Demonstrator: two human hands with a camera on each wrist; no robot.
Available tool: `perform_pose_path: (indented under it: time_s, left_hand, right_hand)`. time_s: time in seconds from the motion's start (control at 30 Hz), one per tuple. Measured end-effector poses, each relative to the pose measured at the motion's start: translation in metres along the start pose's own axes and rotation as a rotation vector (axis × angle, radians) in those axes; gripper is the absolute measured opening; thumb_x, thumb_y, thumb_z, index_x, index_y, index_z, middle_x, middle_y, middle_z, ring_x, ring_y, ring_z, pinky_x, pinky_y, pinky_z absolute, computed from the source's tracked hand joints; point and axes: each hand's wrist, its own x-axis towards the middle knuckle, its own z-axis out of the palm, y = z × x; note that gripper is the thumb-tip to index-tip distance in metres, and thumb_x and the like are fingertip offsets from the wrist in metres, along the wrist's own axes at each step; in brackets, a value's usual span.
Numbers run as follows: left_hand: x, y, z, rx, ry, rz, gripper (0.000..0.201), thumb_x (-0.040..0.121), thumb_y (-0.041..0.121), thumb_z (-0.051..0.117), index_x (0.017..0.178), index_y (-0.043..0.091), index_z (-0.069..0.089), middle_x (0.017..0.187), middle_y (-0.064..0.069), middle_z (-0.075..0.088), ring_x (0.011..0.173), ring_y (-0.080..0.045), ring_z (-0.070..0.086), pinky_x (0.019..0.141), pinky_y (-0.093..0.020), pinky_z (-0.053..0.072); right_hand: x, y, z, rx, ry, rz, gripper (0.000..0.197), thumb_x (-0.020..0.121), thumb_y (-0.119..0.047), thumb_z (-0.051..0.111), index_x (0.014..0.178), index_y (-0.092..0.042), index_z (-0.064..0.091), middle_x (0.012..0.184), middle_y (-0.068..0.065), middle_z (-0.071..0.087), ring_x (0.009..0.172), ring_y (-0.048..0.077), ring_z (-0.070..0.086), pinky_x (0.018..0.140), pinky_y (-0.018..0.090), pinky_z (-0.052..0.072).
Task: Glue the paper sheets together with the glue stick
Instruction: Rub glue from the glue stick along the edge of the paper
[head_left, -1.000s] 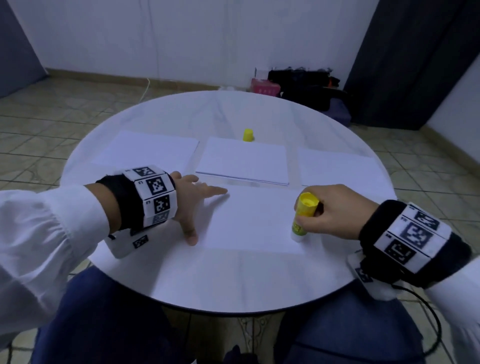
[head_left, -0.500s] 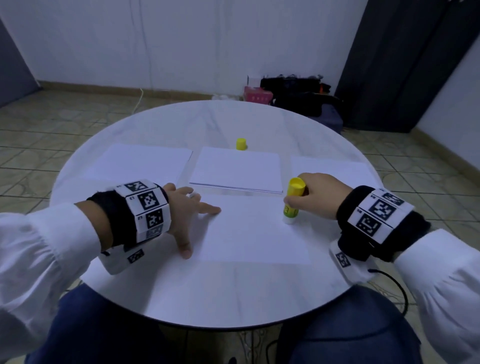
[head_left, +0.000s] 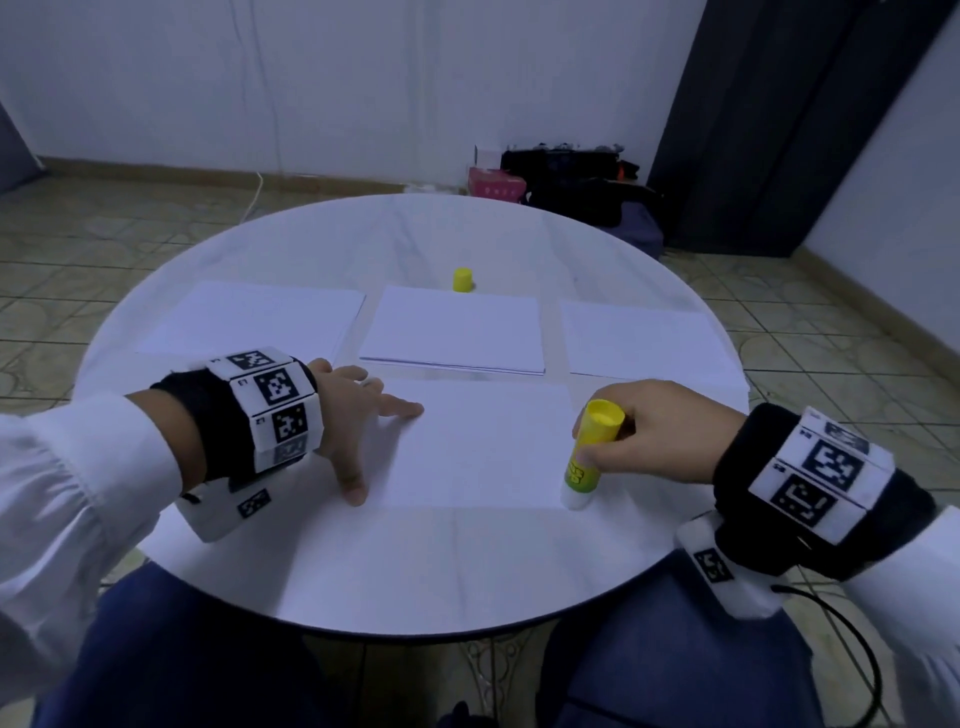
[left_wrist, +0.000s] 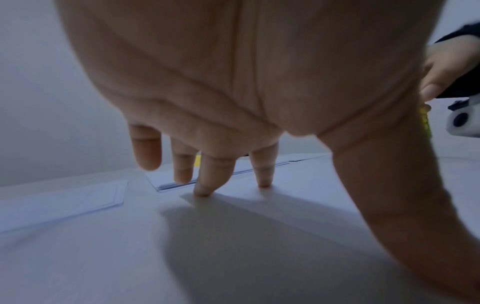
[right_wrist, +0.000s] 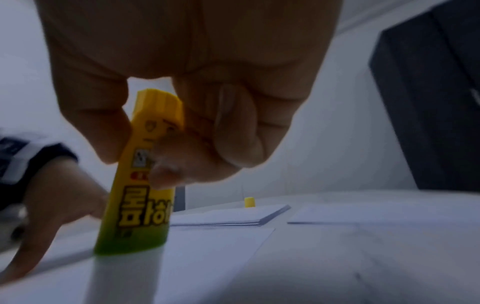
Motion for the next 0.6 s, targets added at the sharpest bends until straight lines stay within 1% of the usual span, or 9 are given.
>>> perform_pose_path:
  time_s: [0.07,0.13,0.17,0.23,0.33,0.43,0.47,0.53,0.6]
  left_hand:
    - [0.000,0.000,0.000,-0.011,-0.001,0.008,0.115,0.062,0.062,0.076,0.147,0.050,0.000,0.155,0.004,0.022,0.145,-0.017,0.011,0.115,-0.040,0.016]
    - [0.001,-0.001,0.001,-0.010,0.003,0.017,0.115,0.061,0.061,0.076,0.148,0.049,0.001,0.152,0.004,0.024,0.145,-0.017,0.012,0.115,-0.041,0.018]
    - [0.002,-0.002,0.002,-0.006,0.005,0.019,0.115,0.061,0.061,0.076,0.148,0.048,0.002,0.150,0.004,0.026,0.145,-0.017,0.013,0.114,-0.041,0.019]
    - [0.004,-0.005,0.003,0.002,0.007,0.014,0.117,0.059,0.062,0.076,0.148,0.048,0.001,0.147,0.005,0.029,0.144,-0.016,0.014,0.113,-0.042,0.021]
    - [0.006,-0.011,0.001,-0.002,-0.002,0.013,0.118,0.060,0.060,0.077,0.148,0.046,0.001,0.148,0.005,0.027,0.144,-0.016,0.014,0.113,-0.043,0.023]
    - [0.006,-0.015,-0.002,-0.037,-0.038,0.034,0.117,0.064,0.053,0.079,0.150,0.044,0.000,0.154,0.004,0.018,0.144,-0.017,0.014,0.114,-0.042,0.025]
    - [0.005,-0.015,-0.003,-0.045,-0.048,0.046,0.117,0.065,0.050,0.080,0.150,0.042,0.000,0.153,0.003,0.018,0.143,-0.018,0.016,0.112,-0.042,0.028]
    - [0.006,-0.017,-0.002,-0.063,-0.064,0.065,0.118,0.066,0.046,0.081,0.151,0.040,-0.001,0.150,0.003,0.019,0.140,-0.018,0.021,0.109,-0.041,0.034]
    - [0.006,-0.020,-0.001,-0.089,-0.073,0.078,0.119,0.066,0.043,0.081,0.151,0.038,-0.002,0.151,0.003,0.018,0.139,-0.017,0.020,0.109,-0.042,0.035]
  right_hand:
    - [0.005,0.008,-0.007,0.231,0.047,0.035,0.016,0.072,-0.012,0.074,0.084,-0.011,0.064,0.071,0.002,0.071,0.064,0.020,0.062,0.054,0.025,0.046]
    - [0.017,0.018,-0.013,0.390,0.146,0.065,0.030,0.064,-0.004,0.077,0.083,-0.013,0.055,0.078,0.019,0.070,0.071,0.026,0.059,0.057,0.029,0.041]
    - [0.024,0.022,-0.015,0.454,0.186,0.077,0.033,0.063,-0.004,0.074,0.083,-0.015,0.052,0.082,0.024,0.066,0.075,0.026,0.058,0.060,0.031,0.040]
    - [0.042,0.029,-0.018,0.532,0.217,0.111,0.028,0.072,0.000,0.068,0.087,-0.018,0.053,0.084,0.017,0.061,0.079,0.024,0.055,0.064,0.032,0.040]
    - [0.064,0.035,-0.016,0.569,0.261,0.185,0.022,0.080,0.001,0.063,0.085,-0.019,0.058,0.087,0.010,0.059,0.070,0.021,0.053,0.065,0.031,0.042]
    - [0.081,0.037,-0.015,0.581,0.308,0.240,0.022,0.078,0.002,0.069,0.090,-0.014,0.061,0.085,0.007,0.059,0.064,0.015,0.052,0.055,0.021,0.042]
    - [0.086,0.039,-0.015,0.523,0.298,0.279,0.021,0.076,0.000,0.071,0.090,-0.014,0.063,0.085,0.006,0.061,0.064,0.015,0.053,0.054,0.022,0.041]
    - [0.091,0.041,-0.014,0.377,0.229,0.365,0.018,0.068,-0.008,0.073,0.083,-0.012,0.066,0.087,0.011,0.068,0.064,0.020,0.055,0.060,0.027,0.044]
    - [0.095,0.043,-0.013,0.328,0.187,0.410,0.021,0.063,-0.011,0.074,0.083,-0.013,0.067,0.093,0.018,0.070,0.065,0.025,0.057,0.068,0.033,0.048]
